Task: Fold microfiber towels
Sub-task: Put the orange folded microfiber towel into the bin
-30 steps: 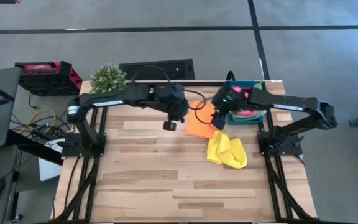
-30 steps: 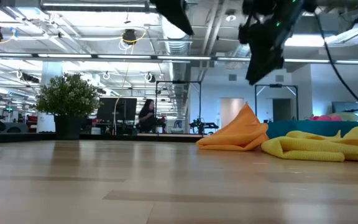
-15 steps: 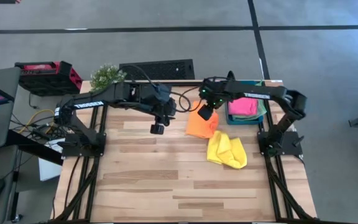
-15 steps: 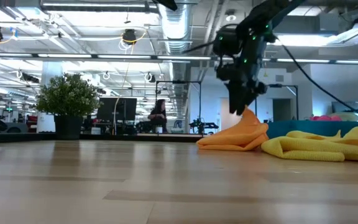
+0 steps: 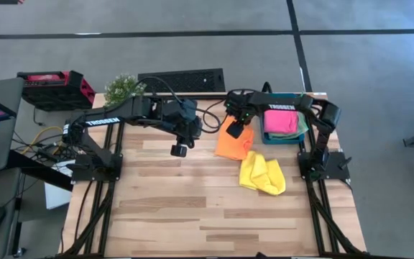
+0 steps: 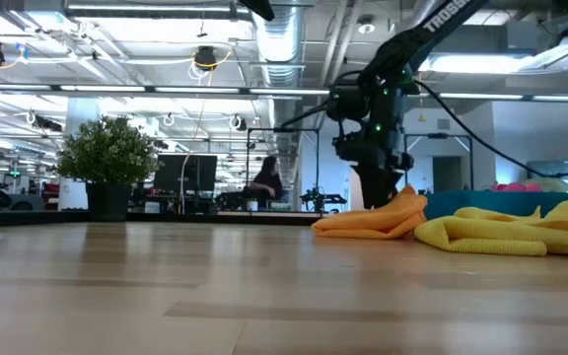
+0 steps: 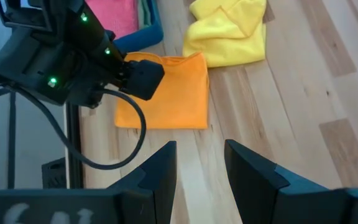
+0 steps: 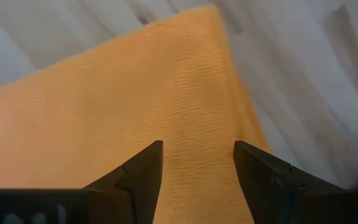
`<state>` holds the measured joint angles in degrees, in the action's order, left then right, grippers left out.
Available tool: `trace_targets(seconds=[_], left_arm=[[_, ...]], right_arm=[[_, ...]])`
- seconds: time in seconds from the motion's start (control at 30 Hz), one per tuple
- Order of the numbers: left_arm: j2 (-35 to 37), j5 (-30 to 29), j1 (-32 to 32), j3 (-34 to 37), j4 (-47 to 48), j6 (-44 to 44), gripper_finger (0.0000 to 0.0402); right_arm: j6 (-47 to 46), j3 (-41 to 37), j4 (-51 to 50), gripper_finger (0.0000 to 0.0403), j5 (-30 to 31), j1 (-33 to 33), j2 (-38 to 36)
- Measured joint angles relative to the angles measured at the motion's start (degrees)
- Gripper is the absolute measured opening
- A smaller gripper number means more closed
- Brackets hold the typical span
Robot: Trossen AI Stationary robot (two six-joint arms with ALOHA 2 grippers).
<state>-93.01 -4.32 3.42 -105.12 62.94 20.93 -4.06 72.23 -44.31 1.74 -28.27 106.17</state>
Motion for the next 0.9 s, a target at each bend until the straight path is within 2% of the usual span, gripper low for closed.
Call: trace_targets(seconds=[0.13, 0.4, 0.57, 0.77, 0.9], left_arm=[[0.00, -0.04, 0.00, 0.00, 0.00, 0.43, 0.0128], [0.00, -0.12, 0.02, 0.00, 0.02, 0.39, 0.0128], [0.00, -0.04, 0.02, 0.00, 0.13, 0.39, 0.0128], [0.00, 0.59, 0.02, 0.00, 0.15, 0.03, 0.0128], [0.00, 0.62, 0.02, 0.00, 0.54, -0.18, 0.0128]], right_arm=[[0.03, 0.17, 0.02, 0.0221, 2.03, -1.09, -0.02], [2.96, 0.03, 0.00, 0.0221, 2.13, -2.56, 0.00], [3.25, 0.01, 0.01, 0.0221, -2.57, -3.15, 0.00], [4.22, -0.02, 0.69, 0.0221, -0.04, -3.68, 0.02], [4.44, -0.76, 0.77, 0.0221, -2.54, -4.34, 0.02]])
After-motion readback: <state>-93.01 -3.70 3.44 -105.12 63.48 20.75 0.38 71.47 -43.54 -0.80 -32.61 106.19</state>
